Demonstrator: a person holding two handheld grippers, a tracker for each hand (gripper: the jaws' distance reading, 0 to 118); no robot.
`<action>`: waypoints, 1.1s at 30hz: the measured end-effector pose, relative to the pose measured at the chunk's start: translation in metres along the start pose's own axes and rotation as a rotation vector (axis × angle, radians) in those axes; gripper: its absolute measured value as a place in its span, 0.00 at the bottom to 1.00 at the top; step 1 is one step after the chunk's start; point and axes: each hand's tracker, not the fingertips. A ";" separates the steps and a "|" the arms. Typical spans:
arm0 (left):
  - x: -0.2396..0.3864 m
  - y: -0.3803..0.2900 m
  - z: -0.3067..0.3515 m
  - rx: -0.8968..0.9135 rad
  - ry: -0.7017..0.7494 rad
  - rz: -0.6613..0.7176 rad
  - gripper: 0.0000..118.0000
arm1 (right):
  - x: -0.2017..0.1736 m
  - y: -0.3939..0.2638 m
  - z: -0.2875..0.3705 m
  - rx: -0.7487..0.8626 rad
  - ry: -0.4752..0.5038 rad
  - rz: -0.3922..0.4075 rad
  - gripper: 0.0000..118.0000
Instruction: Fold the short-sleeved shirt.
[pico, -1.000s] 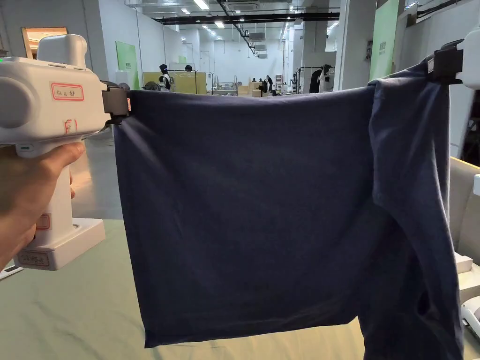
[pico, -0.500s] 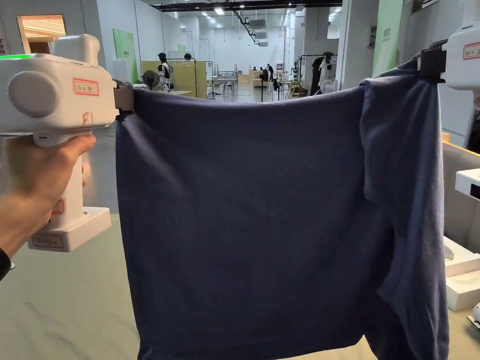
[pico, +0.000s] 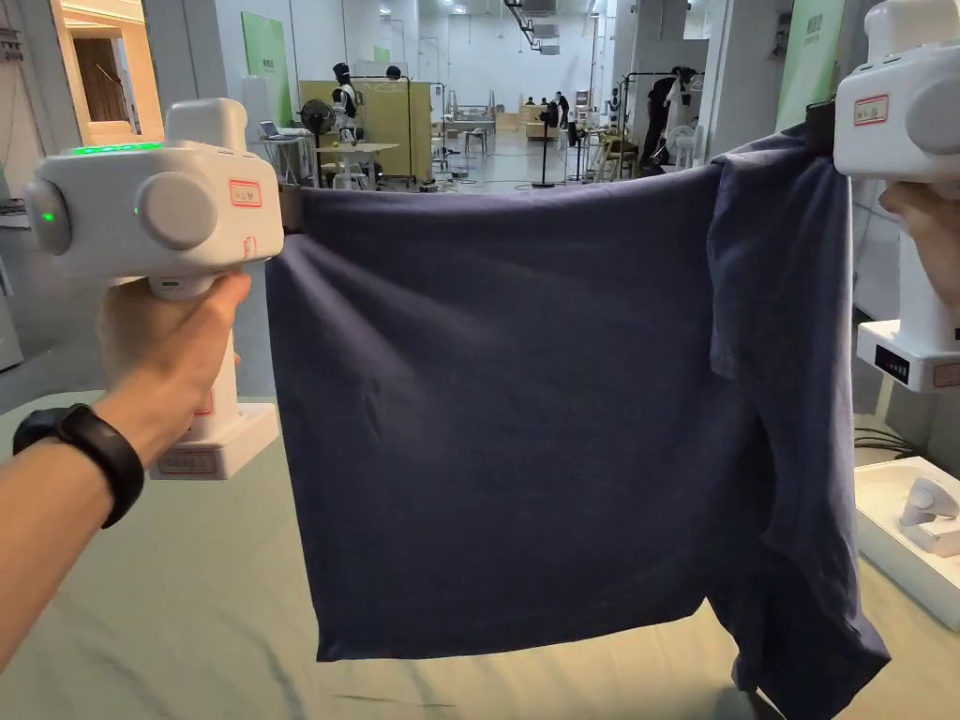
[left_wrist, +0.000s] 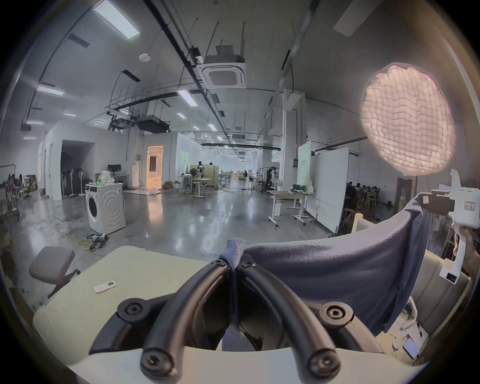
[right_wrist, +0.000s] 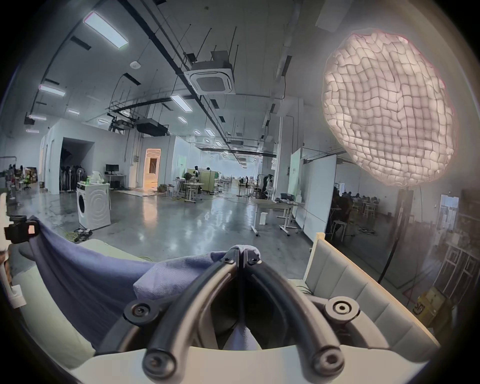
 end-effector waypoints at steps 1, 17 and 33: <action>-0.001 -0.001 -0.004 0.014 0.001 0.003 0.04 | 0.000 0.002 -0.002 -0.002 0.000 0.001 0.01; -0.015 -0.181 -0.020 -0.096 -0.148 -0.043 0.04 | -0.041 -0.178 -0.059 -0.199 0.233 -0.041 0.01; -0.068 -0.417 0.123 -0.477 -0.161 0.157 0.04 | -0.031 -0.418 0.108 -0.424 0.339 -0.241 0.01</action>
